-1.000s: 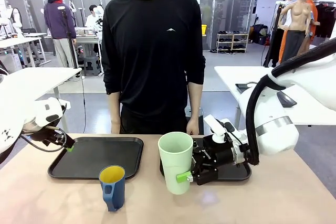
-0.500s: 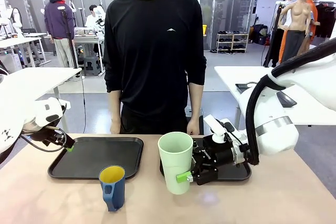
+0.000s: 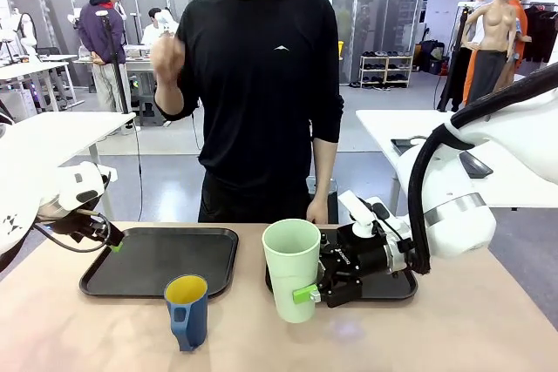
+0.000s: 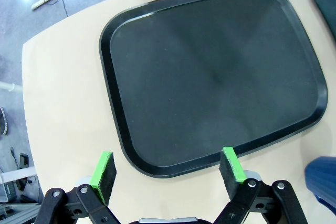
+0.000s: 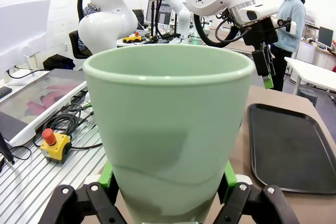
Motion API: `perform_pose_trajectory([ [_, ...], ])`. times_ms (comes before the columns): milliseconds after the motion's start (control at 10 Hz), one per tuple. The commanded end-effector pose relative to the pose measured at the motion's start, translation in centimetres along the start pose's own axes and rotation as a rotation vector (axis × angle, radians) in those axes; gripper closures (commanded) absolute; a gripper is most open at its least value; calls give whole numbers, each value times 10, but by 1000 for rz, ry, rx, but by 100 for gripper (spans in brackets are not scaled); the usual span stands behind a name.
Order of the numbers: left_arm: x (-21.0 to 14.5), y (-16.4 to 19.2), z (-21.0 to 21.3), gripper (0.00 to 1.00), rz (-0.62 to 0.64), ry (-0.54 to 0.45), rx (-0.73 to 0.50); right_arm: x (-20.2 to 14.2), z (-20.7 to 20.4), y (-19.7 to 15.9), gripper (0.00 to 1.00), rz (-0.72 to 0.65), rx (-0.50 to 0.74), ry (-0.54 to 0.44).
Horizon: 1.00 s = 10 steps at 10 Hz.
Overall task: Sort and store the cups by type.
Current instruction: Place the picked Reusable plastic cup into the Flat Tray indicated by the person.
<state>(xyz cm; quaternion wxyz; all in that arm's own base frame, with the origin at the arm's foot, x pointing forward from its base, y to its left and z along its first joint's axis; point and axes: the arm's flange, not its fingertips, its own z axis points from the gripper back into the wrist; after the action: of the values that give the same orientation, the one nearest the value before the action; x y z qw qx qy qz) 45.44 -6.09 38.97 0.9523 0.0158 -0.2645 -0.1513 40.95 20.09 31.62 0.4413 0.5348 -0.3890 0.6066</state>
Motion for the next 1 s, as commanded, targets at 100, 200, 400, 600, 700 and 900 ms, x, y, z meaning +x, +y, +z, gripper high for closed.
perform_pose_trajectory([
  [100, 0, 1, 0, 0, 1, -1, 1, 1, -1, -1, 64, 8, 7, -10],
  [200, 0, 1, 0, 0, 1, -1, 1, 1, -1, -1, 64, 8, 7, -10],
  [400, 0, 1, 0, 0, 1, -1, 1, 1, -1, -1, 64, 8, 7, -10],
  [600, 0, 1, 0, 0, 1, -1, 1, 1, -1, -1, 64, 8, 7, -10],
  [700, 0, 1, 0, 0, 1, -1, 1, 1, -1, -1, 64, 8, 7, -10],
  [900, 0, 1, 0, 0, 1, -1, 1, 1, -1, -1, 64, 8, 7, -10],
])
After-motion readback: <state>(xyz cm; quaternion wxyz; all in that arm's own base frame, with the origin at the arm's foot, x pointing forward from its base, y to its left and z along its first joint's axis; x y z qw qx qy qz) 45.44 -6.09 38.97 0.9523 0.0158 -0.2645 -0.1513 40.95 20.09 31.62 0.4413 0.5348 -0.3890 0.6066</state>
